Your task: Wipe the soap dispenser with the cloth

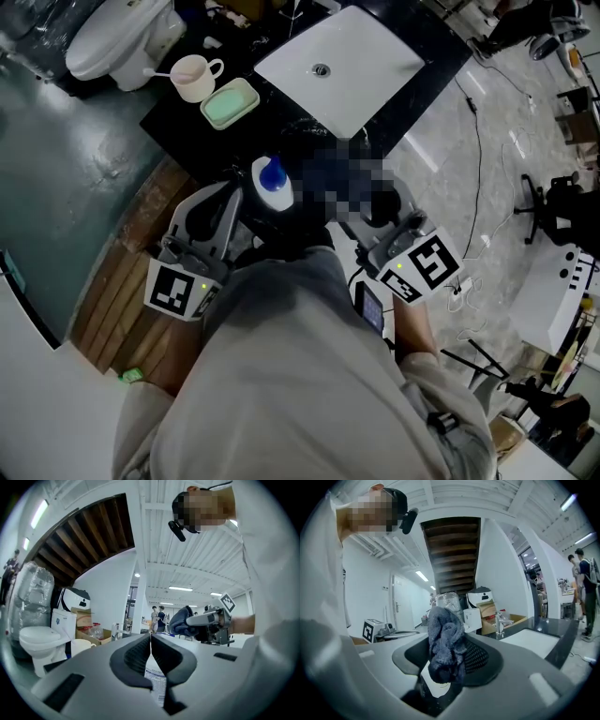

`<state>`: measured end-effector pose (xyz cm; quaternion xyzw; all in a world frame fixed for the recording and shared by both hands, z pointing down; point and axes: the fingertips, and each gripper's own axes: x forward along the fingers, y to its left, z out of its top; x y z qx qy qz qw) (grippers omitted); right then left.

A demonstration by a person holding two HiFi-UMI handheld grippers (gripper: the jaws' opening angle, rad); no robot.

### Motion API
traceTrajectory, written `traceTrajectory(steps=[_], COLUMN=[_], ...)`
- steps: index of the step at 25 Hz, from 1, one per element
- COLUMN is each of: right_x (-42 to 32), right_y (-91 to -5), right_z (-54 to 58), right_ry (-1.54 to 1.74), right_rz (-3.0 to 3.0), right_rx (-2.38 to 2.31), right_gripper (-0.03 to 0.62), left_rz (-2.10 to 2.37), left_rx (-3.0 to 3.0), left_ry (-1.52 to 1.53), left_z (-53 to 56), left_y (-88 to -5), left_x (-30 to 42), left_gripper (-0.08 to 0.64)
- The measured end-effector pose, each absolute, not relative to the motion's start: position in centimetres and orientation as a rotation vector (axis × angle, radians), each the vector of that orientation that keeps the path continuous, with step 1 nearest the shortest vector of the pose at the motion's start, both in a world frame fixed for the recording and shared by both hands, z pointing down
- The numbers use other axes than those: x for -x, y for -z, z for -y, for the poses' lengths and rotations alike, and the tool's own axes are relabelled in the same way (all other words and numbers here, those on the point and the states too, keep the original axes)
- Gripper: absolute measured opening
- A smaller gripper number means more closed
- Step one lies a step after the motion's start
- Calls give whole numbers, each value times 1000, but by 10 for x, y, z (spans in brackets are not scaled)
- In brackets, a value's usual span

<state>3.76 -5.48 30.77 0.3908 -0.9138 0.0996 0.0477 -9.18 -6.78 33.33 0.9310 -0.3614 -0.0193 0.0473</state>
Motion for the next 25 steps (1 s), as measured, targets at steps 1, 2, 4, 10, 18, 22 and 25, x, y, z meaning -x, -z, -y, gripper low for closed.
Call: traceTrajectory(steps=[1,2,4,10,18,22,25], right_x=[-37,-36,-33,-33,-35,-31,-28], right_y=[-307,-306,-305,-295,-287,-285,-286], right_z=[52,50,44,29,15,14,13], right_ry=[-295,-286,-274,-235,-206,-199,-207], right_rz=[2783,2779,2771,2771,2770,2776,2778], right_rx=[-1195,-1199,-1209,-1270,-1318,-1291,-1271], right_gripper=[178,178,176,176,176,176,176], left_rz=[1117,1126,1128,1116,1123,1142,1151], left_rx=[-2855,-2867,-2861,-2811,-2778,-2766,-2760], left_ry=[19,-7,5,84,119,124,120], left_z=[67,65,64,57,52,50,46], left_y=[-334,-335,-332,-325,-320,-319,-320], left_x=[92,92,92,93,96,98,99], left_gripper=[6,5,5,5,5,5,5])
